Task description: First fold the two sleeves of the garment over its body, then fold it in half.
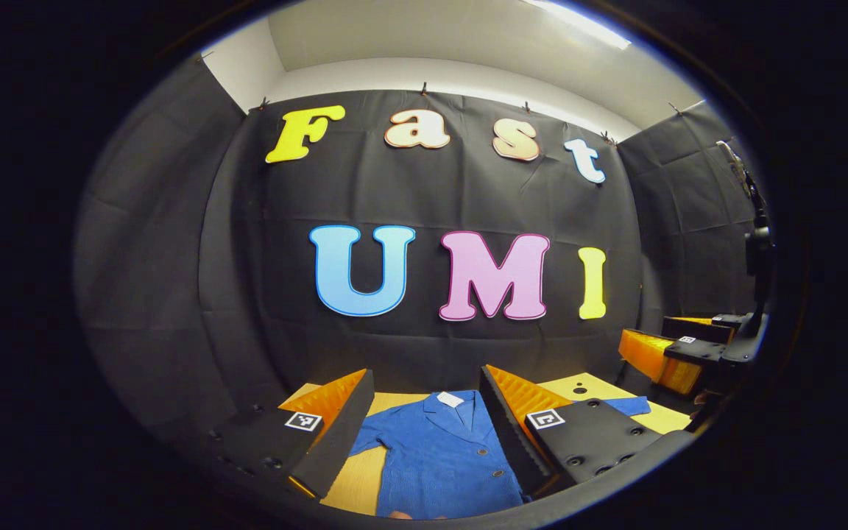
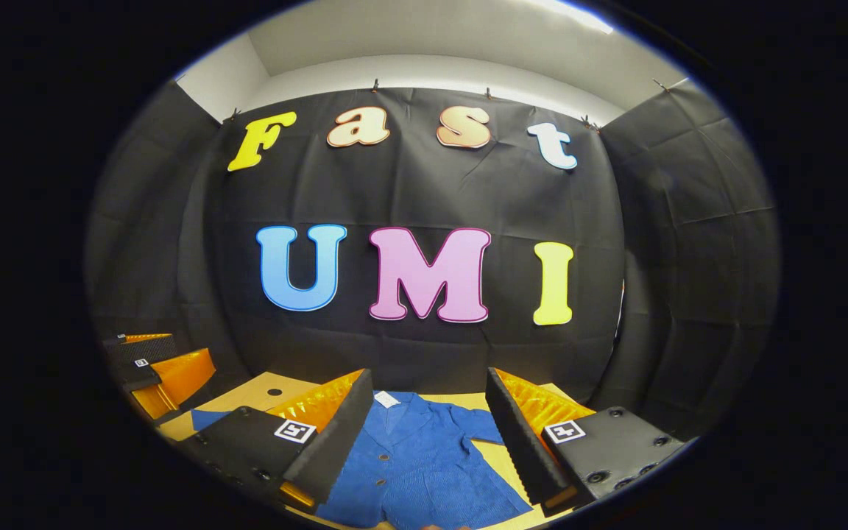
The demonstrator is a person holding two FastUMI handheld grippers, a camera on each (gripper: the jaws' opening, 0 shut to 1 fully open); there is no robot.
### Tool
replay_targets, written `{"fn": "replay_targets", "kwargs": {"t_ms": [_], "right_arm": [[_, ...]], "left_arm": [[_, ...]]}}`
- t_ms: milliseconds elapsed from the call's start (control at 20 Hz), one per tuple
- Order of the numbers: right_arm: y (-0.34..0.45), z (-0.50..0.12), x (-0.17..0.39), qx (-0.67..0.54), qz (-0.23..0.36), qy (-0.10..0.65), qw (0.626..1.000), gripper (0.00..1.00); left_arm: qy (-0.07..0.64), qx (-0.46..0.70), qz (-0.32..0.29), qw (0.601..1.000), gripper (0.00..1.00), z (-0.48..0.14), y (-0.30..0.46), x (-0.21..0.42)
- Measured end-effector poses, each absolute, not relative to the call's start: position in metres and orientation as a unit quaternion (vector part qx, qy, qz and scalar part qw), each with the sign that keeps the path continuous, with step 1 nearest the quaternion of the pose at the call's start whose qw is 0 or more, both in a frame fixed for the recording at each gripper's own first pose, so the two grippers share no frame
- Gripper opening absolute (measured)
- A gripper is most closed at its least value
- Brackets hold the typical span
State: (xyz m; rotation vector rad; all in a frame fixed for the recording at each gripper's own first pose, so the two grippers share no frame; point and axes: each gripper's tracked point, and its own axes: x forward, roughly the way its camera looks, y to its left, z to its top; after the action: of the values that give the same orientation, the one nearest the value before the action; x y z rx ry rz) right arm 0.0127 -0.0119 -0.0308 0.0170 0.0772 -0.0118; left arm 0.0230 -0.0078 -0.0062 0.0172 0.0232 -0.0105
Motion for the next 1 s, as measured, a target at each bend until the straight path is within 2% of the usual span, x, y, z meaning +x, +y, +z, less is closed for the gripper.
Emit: {"fn": "replay_targets", "kwargs": {"t_ms": [550, 600, 650, 700, 750, 800, 1000], "right_arm": [[-0.025, -0.058, 0.063, 0.004, 0.004, 0.073, 0.997, 0.96], [-0.029, -0.065, 0.071, 0.009, 0.002, 0.081, 0.997, 0.92], [-0.035, -0.076, 0.080, 0.015, -0.002, 0.096, 0.995, 0.92], [-0.044, -0.092, 0.088, 0.023, -0.009, 0.118, 0.993, 0.92], [-0.056, -0.111, 0.094, 0.031, -0.019, 0.142, 0.989, 0.96], [-0.072, -0.128, 0.101, 0.042, -0.034, 0.166, 0.985, 0.97], [-0.156, -0.211, 0.127, 0.081, -0.111, 0.252, 0.958, 0.97]], "left_arm": [[0.027, -0.003, -0.006, 1.000, 0.83, -0.017, -0.022, 0.031], [0.029, -0.005, -0.004, 1.000, 0.83, -0.021, -0.022, 0.032], [0.033, -0.009, -0.002, 0.999, 0.83, -0.024, -0.023, 0.034], [0.038, -0.014, 0.001, 0.999, 0.83, -0.028, -0.024, 0.036], [0.046, -0.021, 0.004, 0.999, 0.83, -0.032, -0.026, 0.038], [0.054, -0.027, 0.004, 0.998, 0.83, -0.039, -0.029, 0.039], [0.074, -0.028, 0.023, 0.997, 0.83, -0.053, -0.033, 0.053]]}}
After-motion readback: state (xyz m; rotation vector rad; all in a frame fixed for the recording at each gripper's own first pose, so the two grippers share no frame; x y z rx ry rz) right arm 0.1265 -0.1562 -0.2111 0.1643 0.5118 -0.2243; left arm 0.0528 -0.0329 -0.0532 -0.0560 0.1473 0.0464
